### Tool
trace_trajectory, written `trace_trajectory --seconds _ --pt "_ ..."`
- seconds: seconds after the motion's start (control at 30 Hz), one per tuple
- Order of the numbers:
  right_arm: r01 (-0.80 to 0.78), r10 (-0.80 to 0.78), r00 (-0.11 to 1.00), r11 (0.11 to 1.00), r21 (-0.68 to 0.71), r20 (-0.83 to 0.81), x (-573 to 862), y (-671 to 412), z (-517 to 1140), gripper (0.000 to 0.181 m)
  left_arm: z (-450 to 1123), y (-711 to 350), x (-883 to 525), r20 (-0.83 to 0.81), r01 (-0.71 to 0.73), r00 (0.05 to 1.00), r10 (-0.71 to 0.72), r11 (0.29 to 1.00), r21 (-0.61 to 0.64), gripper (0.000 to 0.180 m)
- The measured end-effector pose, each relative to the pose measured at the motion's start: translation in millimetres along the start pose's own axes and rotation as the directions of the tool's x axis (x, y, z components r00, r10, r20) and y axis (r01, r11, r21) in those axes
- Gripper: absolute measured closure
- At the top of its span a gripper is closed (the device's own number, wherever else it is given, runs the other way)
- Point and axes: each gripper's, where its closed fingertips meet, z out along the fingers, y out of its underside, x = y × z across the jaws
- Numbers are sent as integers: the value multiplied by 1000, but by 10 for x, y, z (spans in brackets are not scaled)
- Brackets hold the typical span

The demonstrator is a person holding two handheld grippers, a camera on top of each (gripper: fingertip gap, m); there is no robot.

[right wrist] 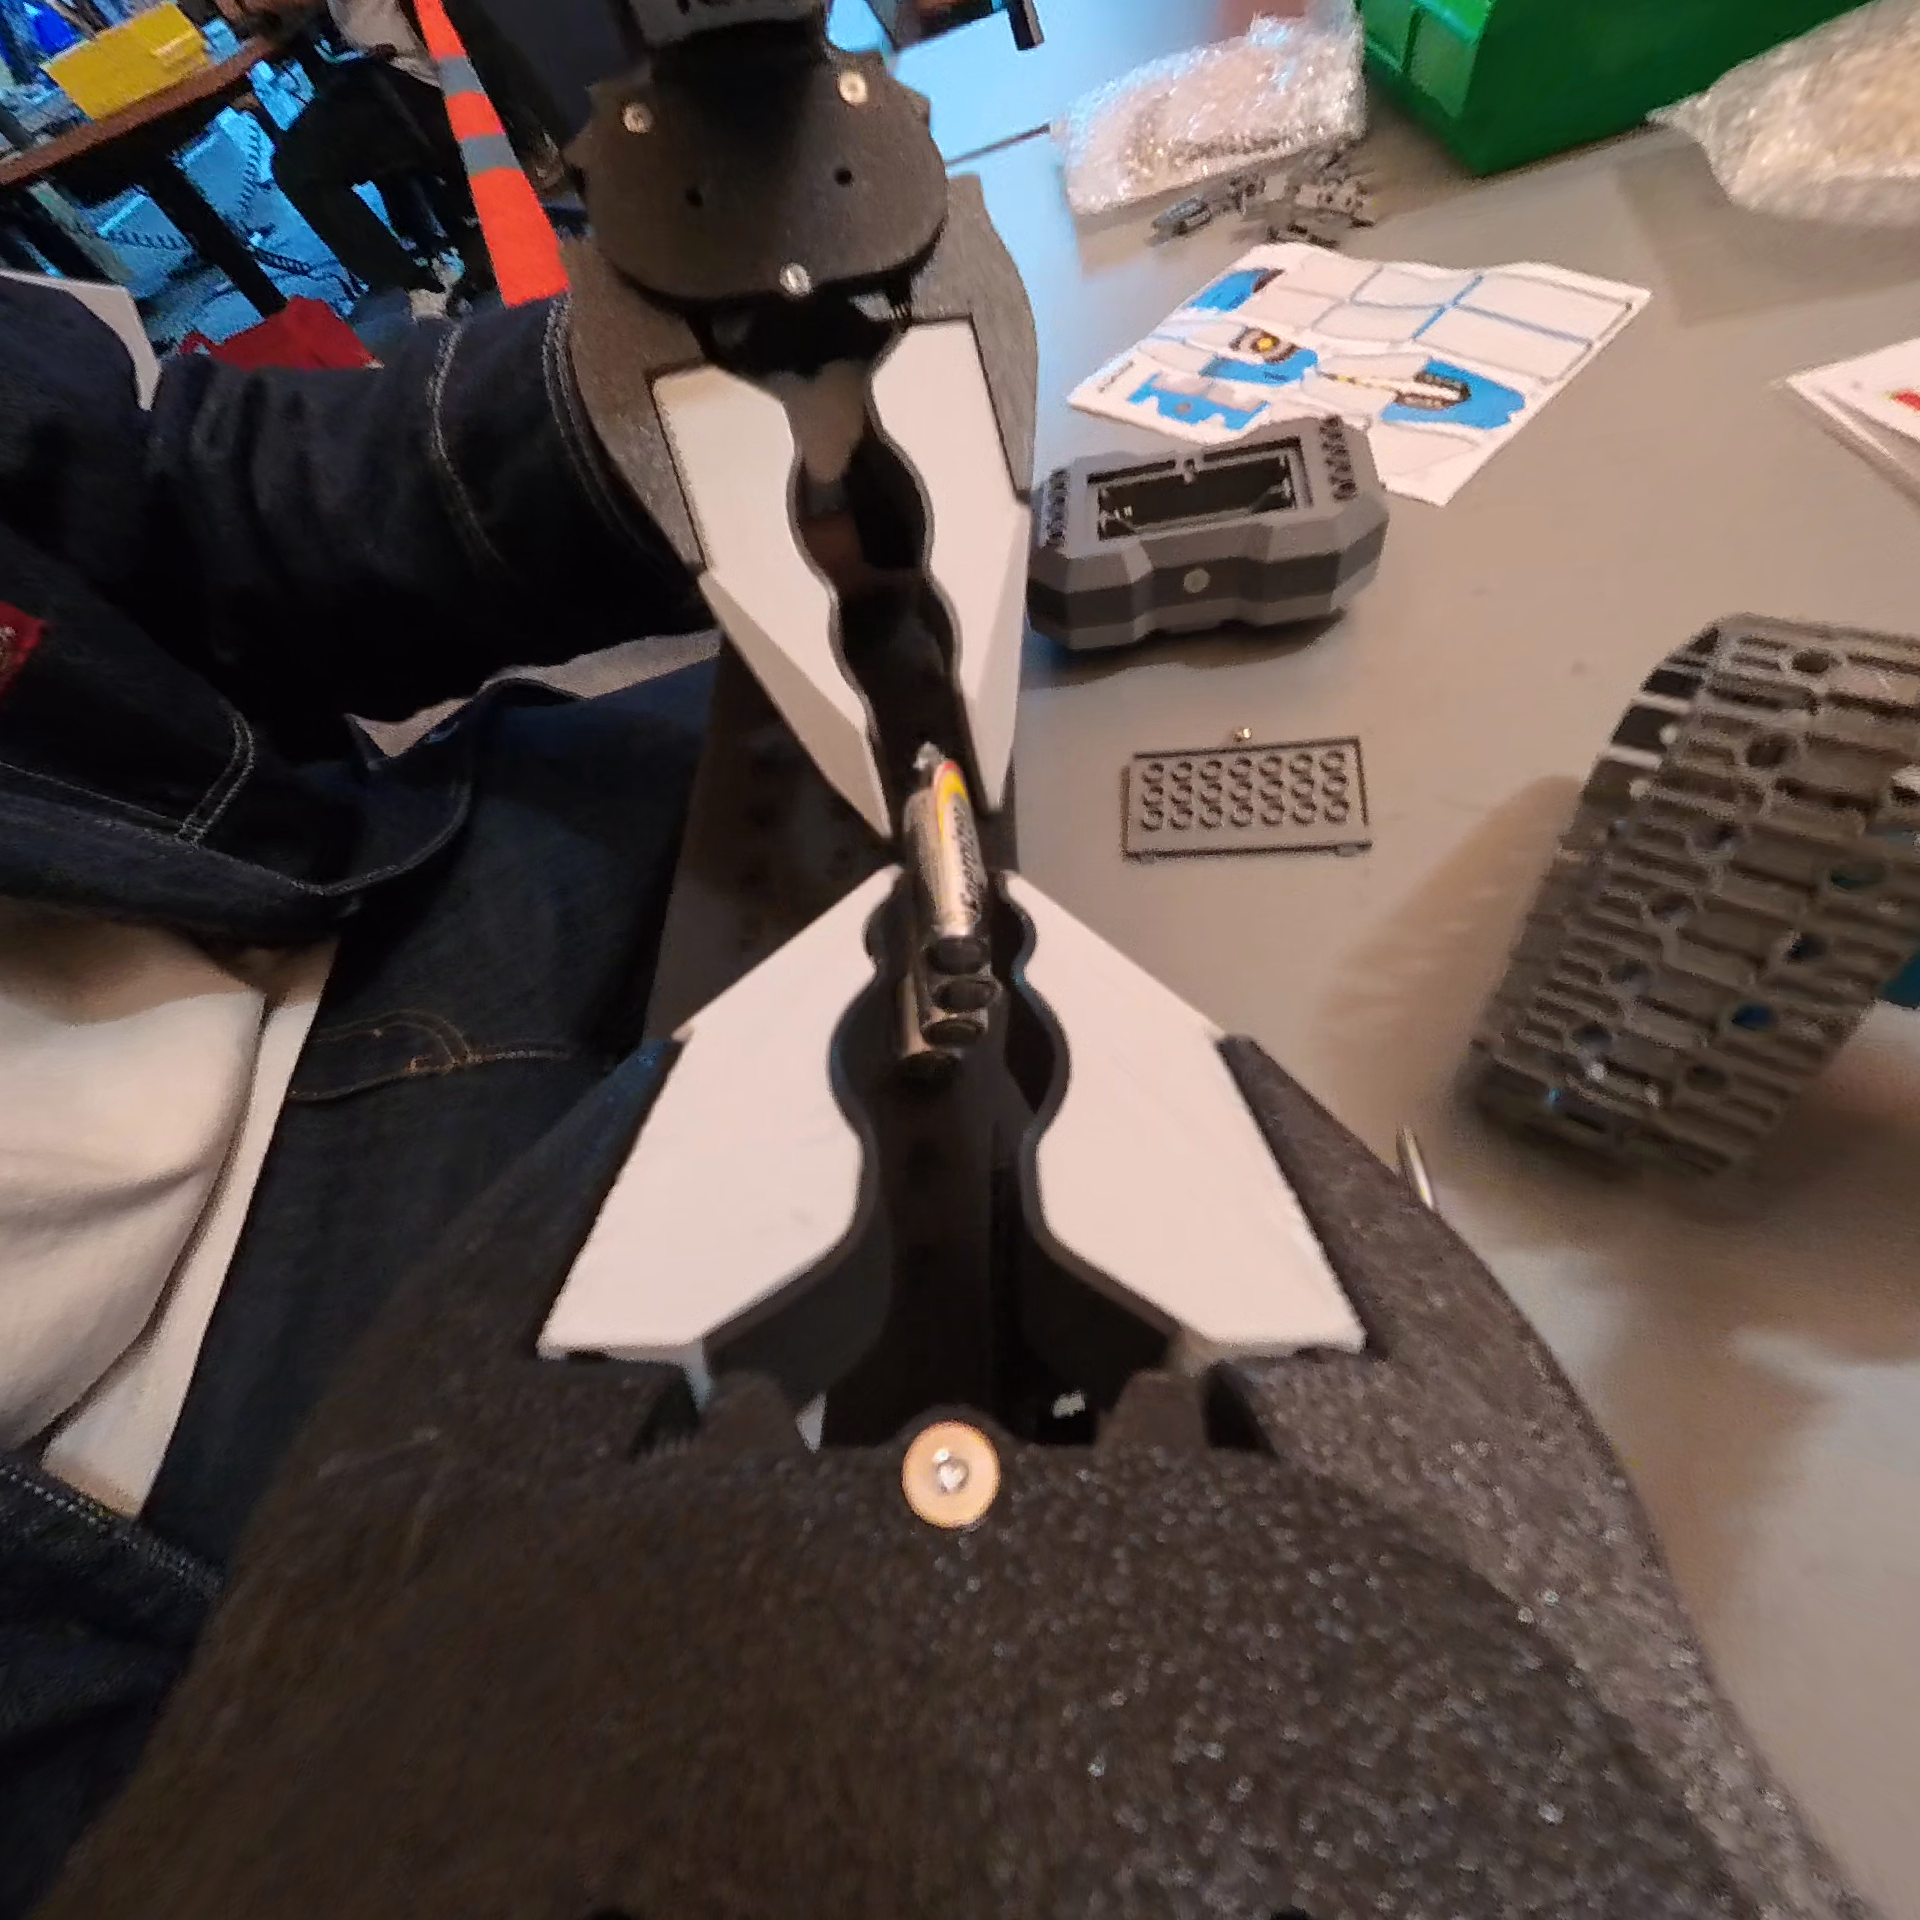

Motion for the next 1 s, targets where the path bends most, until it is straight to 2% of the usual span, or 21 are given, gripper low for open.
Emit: trace_trajectory --seconds 0.13,0.27,0.6,0.8,1.0 --pt "-18 18 1000 1000 -1 7 6 77 -94 169 69 73 7 -21 17 1000 -18 998 -57 162" --pt "-34 34 999 999 -9 5 24 150 -191 169 166 120 44 -15 -28 1000 26 994 -110 160" --pt "-31 31 999 999 -40 5 11 310 -329 169 304 -79 85 -50 -13 999 11 999 -47 158" --pt "-19 18 999 999 -44 -36 55 316 -321 168 396 -156 88 -30 -40 999 39 999 -28 168" --pt "70 -69 995 998 9 -73 17 192 -287 162 411 -177 110 -22 -74 997 74 997 -15 168"
